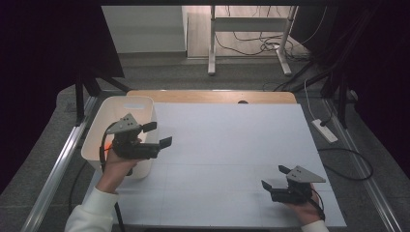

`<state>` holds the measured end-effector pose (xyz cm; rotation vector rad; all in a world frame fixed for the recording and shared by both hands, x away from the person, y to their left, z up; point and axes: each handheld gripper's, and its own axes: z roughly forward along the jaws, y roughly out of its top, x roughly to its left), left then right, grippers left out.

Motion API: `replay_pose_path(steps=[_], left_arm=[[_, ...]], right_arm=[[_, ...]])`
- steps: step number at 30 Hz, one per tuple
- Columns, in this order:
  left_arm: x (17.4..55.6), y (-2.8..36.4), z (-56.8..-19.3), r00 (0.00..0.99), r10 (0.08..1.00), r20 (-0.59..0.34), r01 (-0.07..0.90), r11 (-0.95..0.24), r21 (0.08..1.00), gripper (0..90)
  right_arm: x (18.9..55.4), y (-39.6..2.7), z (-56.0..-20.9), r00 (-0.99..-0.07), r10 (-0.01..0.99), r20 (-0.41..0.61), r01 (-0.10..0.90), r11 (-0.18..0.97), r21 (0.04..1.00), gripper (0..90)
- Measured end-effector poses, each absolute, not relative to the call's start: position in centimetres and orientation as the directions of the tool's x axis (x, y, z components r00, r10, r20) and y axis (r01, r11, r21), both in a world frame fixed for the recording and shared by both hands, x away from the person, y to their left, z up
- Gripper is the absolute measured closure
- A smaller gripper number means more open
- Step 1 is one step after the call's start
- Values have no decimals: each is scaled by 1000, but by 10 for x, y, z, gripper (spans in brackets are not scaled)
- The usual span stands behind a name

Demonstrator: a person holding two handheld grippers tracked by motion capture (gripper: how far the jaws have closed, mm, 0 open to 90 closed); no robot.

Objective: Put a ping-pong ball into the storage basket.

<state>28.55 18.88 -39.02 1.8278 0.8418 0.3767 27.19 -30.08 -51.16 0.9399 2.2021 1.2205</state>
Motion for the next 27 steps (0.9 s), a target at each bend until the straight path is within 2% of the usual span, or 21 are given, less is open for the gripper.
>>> replay_pose_path(steps=[8,19,27], left_arm=[[271,176,-398,740,657,-142,363,-212,907,195],[242,143,-417,792,605,-88,318,-286,904,190],[230,137,-437,805,585,-99,328,-300,896,188]], right_arm=[[271,-299,-510,-667,743,-64,340,379,861,138],[267,-300,-509,-668,742,-57,337,370,865,137],[264,-299,-509,-680,731,-54,329,370,869,137]])
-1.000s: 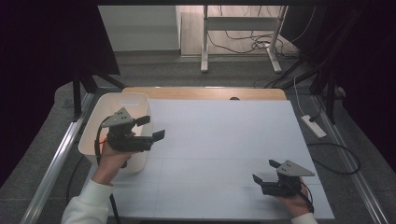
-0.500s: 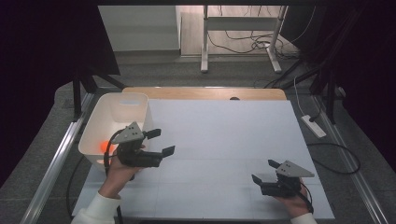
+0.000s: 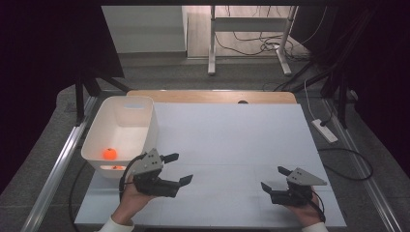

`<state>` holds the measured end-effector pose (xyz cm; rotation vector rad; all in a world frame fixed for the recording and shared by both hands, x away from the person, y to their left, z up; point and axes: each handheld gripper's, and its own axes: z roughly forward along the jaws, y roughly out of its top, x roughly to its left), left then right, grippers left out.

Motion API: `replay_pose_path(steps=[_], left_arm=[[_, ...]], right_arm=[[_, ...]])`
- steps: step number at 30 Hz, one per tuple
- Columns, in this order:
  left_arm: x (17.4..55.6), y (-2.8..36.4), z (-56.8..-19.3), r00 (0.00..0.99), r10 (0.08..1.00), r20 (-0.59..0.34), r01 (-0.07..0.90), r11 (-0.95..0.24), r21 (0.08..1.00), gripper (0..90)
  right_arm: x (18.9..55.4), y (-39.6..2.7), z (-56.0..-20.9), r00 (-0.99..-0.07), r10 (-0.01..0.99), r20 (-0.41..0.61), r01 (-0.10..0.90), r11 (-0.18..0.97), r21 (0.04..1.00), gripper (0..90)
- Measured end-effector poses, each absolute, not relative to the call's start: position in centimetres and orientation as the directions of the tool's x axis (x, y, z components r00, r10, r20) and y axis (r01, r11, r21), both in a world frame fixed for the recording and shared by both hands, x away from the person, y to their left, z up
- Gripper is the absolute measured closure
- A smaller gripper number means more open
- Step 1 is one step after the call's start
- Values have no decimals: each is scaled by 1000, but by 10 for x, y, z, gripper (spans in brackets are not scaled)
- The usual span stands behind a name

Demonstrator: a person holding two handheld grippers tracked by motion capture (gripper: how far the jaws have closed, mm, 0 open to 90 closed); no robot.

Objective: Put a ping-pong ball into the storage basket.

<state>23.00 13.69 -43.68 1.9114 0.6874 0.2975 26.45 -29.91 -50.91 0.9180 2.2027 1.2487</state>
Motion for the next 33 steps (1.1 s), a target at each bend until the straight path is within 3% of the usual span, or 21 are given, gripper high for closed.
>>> replay_pose_path(steps=[20,33], left_arm=[[231,156,-514,781,615,-106,397,-359,845,175],[231,175,-519,750,652,-111,408,-324,854,174]], right_arm=[[259,-294,-511,-711,703,-25,333,368,868,136],[255,-293,-513,-725,689,-15,340,377,862,135]])
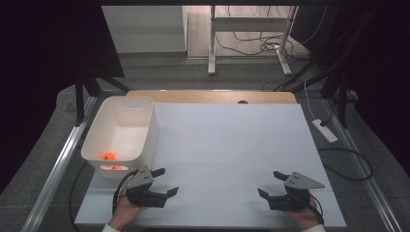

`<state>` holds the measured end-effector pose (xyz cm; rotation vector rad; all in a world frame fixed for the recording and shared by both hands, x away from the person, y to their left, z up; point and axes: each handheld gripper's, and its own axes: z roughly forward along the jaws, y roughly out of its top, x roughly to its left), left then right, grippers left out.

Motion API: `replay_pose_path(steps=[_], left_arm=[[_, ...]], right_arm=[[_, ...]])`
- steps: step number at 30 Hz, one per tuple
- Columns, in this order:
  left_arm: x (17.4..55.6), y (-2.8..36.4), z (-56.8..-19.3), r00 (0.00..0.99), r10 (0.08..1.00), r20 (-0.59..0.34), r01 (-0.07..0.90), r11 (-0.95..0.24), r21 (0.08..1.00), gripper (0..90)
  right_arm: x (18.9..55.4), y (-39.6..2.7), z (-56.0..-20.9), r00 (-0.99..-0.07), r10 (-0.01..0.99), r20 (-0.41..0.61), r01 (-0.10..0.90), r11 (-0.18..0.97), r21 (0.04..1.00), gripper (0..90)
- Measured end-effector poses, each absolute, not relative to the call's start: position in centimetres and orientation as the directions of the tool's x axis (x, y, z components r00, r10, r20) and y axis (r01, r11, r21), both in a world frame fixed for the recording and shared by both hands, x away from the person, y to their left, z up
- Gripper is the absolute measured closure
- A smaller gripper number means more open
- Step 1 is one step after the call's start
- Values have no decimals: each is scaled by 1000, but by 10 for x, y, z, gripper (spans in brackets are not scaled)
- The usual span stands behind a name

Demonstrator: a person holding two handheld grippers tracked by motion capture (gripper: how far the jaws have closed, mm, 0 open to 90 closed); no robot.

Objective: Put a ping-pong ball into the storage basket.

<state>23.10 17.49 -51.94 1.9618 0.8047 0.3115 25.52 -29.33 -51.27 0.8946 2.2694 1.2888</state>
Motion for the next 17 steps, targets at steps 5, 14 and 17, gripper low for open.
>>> replay_pose_path(steps=[5,14,17], left_arm=[[231,176,-520,747,654,-121,413,-313,855,174],[233,172,-522,736,666,-119,424,-317,849,174],[233,172,-522,731,672,-123,428,-309,849,175]], right_arm=[[255,-293,-513,-727,686,-12,342,378,860,136],[255,-293,-513,-730,683,-18,338,384,859,135],[254,-293,-513,-732,681,-21,335,387,859,135]])
